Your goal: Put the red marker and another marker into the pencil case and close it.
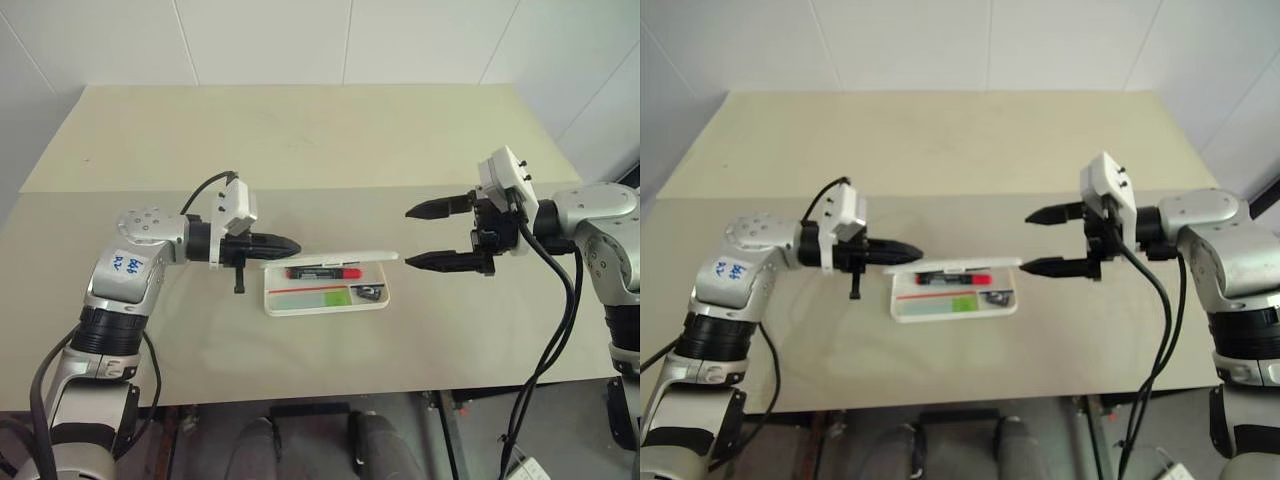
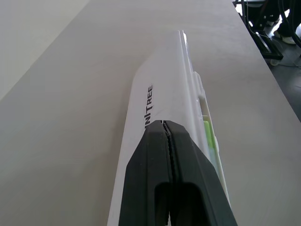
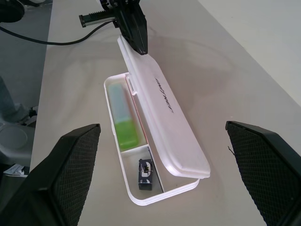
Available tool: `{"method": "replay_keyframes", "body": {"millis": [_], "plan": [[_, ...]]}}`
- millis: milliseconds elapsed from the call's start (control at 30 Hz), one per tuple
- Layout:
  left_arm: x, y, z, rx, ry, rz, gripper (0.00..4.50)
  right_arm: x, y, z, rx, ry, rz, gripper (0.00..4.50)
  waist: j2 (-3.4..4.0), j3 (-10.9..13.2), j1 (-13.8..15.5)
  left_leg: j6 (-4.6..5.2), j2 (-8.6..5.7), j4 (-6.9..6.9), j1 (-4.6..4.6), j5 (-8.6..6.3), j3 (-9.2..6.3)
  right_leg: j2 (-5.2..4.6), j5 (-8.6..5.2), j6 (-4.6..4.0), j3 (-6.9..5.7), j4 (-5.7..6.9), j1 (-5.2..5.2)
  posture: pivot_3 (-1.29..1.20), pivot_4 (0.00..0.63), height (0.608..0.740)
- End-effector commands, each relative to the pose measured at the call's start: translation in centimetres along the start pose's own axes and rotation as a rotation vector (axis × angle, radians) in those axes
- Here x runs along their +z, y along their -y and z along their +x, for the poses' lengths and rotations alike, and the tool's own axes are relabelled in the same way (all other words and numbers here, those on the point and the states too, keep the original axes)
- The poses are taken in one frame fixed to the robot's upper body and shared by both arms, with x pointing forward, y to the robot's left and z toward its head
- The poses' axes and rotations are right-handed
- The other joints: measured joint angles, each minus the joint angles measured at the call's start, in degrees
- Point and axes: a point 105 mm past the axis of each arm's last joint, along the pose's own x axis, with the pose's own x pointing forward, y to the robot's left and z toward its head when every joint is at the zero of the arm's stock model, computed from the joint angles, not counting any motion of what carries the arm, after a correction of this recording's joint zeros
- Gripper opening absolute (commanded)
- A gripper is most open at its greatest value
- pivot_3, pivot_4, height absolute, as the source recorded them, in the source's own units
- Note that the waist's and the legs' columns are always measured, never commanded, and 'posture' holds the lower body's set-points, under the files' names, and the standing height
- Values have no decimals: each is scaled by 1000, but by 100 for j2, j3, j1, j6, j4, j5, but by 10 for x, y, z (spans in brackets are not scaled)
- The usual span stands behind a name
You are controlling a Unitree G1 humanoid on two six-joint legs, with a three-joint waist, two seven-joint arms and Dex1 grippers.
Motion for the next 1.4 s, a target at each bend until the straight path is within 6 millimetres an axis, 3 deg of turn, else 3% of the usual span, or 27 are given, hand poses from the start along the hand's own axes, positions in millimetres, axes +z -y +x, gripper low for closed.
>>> {"method": "replay_keyframes", "body": {"millis": [33, 267, 467, 567, 667, 767, 833, 1067, 1167, 1400], "plan": [[5, 15, 8, -49, -5, 42, 25, 8, -1, -1, 6, 17, -44, 4500, 0, 0, 2, 0, 0, 0, 0, 0, 0, 0, 0, 0, 0, 0, 0, 0, 150, 740], [-9, 30, 13, -57, -97, 60, 25, 6, -1, -2, 4, 4, -48, 4500, 1, 0, 1, 1, 0, 2, 0, 0, 0, 0, 0, 0, 1, 0, 1, 0, 150, 740], [-37, 44, 18, -38, -221, 69, 25, 5, 0, -1, 0, -1, -51, 4500, 8, -5, 2, 1, 0, 0, 3, 0, 0, 0, -1, -1, 3, 1, 0, 0, 150, 740], [-65, 48, 25, 0, -342, 79, 25, 6, -1, 1, 2, 2, -53, 4500, 11, -7, 8, 1, 0, 4, 2, -1, 0, -1, 0, -1, 3, 1, 1, 0, 150, 740], [-80, 44, 31, 67, -391, 81, 25, 6, -2, 4, 8, 4, -56, 4500, 34, -26, 29, 5, -3, 5, 22, -2, -1, -4, 0, -1, 4, -6, 27, 0, 150, 740], [-71, 40, 40, 111, -327, 54, 25, 8, -7, 5, 33, 12, -61, 4500, 34, -26, 19, 14, -12, 1, 61, 1, -1, -11, -5, -20, 10, -9, 64, 0, 150, 740], [-51, 37, 40, 127, -218, 25, 25, 8, -9, 5, 47, 9, -62, 4500, 34, -26, -6, 17, -12, -1, 90, 3, 0, -13, -15, -58, 10, -21, 98, 0, 150, 740], [0, 38, 4, 139, -44, -50, 25, 6, -9, 5, 59, 3, -74, 4500, 31, -24, -52, 24, -11, -8, 94, 7, 2, -16, -5, -62, 8, -20, 97, 0, 150, 740], [14, 41, -15, 175, -19, -81, 621, 5, -7, 6, 65, -2, -73, 4500, 31, -24, -41, 20, -10, -18, 94, 4, -1, -16, 3, -35, 4, -20, 92, 0, 150, 740], [9, 58, -53, 267, -62, -149, 2854, -8, 1, 0, 48, -40, -56, 4500, 30, -23, -27, 12, -10, -24, 90, -13, -1, -16, -3, -15, 3, -28, 88, 0, 150, 740]]}}
